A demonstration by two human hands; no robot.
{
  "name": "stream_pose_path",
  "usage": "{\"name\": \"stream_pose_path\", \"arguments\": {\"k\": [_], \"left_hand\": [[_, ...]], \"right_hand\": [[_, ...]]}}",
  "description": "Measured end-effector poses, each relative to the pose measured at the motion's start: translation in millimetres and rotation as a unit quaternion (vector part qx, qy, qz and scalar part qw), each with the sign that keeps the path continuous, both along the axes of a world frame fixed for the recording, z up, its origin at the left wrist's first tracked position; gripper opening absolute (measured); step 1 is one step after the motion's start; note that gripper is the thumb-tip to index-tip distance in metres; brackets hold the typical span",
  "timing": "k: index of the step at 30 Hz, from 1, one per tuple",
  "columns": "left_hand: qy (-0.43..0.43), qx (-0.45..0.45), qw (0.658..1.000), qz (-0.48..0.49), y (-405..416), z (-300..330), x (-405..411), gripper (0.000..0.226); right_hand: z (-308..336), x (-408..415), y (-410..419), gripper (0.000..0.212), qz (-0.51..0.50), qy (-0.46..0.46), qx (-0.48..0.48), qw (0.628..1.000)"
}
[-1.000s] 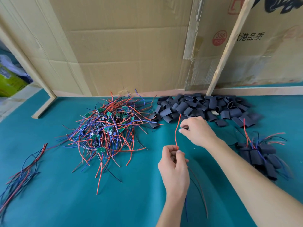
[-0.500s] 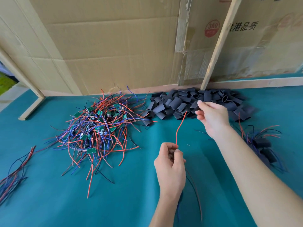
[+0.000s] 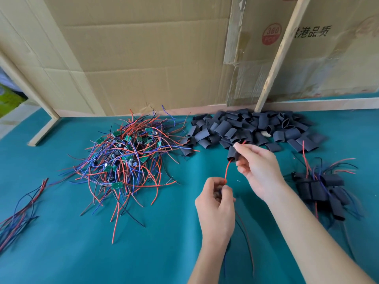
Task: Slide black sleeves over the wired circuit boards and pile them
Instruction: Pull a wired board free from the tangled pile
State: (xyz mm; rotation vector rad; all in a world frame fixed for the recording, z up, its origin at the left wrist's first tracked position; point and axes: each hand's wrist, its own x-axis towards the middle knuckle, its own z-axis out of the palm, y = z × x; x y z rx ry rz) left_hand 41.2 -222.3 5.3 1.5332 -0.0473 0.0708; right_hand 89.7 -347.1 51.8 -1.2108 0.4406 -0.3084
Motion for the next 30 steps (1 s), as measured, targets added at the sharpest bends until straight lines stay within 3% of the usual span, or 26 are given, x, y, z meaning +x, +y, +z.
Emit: {"name": "stream_pose_path", "arguments": {"k": [5,11,18,24,30], "left_hand": [[-0.007,-0.006,1.0,-0.021,3,0,-1,0.018],[0.02,-0.051,0.998,-0.037,3,-2,0,0.044],[-0.01,-0.024,1.0,0.006,4,-6,2,0.022],[-0.039,0.016,0.999,-0.003,5,-3,2,0.02],[-0.044,0.029,0.999,-0.007,4,-4,2,0.02]], "right_hand": [[-19,-23,8,0.012,0.021,-0.002,-0.051,0.998],[-26,-26,3,0.005,-0.007,-0.02,-0.12,0.993],[-28,-26,4,0.01,-0.009,-0.036,-0.16,0.986],[-30,-27,3,0.009,-0.031,-0.03,-0.168,0.985],[-28,-29,-4,0.011,-0.015,-0.037,-0.242,0.969]]}}
